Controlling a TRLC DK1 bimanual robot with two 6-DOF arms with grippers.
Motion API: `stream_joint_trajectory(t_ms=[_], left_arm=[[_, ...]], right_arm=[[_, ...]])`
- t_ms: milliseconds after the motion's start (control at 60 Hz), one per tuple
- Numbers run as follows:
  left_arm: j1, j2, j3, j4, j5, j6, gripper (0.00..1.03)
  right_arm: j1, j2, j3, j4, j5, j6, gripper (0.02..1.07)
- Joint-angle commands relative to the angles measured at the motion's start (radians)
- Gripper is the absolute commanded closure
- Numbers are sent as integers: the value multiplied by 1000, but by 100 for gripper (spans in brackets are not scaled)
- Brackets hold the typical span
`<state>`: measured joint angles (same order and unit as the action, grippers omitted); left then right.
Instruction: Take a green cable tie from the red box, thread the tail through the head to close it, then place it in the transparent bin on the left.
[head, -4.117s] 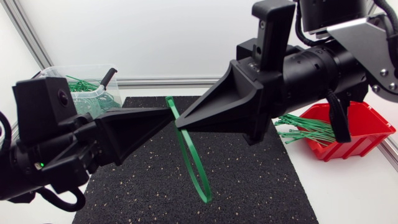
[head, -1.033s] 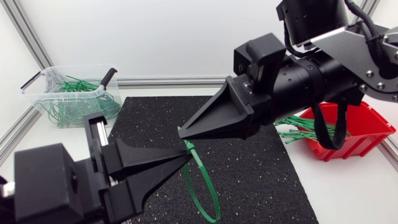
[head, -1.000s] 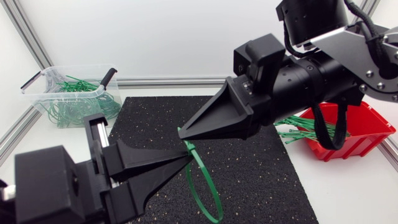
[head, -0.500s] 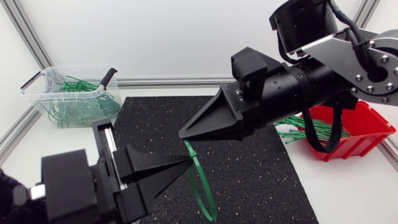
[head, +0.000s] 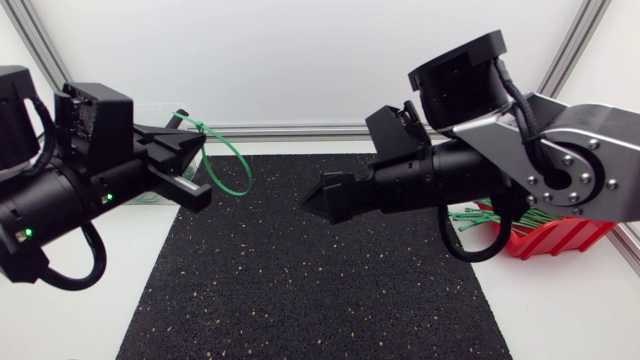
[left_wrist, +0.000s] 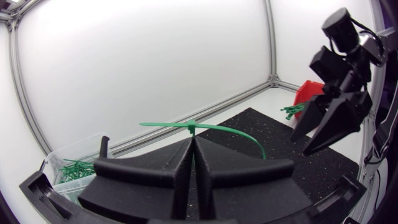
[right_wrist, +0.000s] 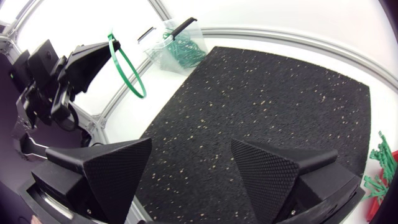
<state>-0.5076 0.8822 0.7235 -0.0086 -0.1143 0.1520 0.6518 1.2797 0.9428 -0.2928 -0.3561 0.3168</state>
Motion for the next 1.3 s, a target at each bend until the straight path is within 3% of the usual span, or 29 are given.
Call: stream_joint_trajectory(t_ms=[0, 150, 267, 433, 667, 767, 833, 850, 883, 1283], left_arm=[[106, 54, 88, 9, -15, -42, 99], [360, 221, 283, -31, -12, -183, 99], [517, 359, 387, 44, -12, -243, 99], [649, 546, 551, 67, -44, -307, 99], [702, 747, 672, 10, -101, -301, 98], [702, 814, 715, -88, -131, -272, 69], [702, 833, 717, -113, -142, -258, 35], [702, 837, 717, -120, -153, -255, 19], [702, 836, 712, -128, -157, -252, 2], [693, 655, 511, -102, -156, -206, 3]], right_arm=[[-4, 3, -33, 29, 52, -58, 6], [-4, -16, -64, 60, 112, -78, 6], [6, -33, -88, 89, 167, -96, 6], [12, -46, -114, 127, 230, -124, 6], [31, -79, -134, 126, 264, -133, 6], [42, -89, -139, 119, 287, -147, 6], [42, -97, -144, 113, 299, -154, 6], [42, -100, -144, 109, 302, -159, 6], [40, -105, -145, 100, 310, -163, 6], [-136, -237, -225, 106, 402, -278, 6]])
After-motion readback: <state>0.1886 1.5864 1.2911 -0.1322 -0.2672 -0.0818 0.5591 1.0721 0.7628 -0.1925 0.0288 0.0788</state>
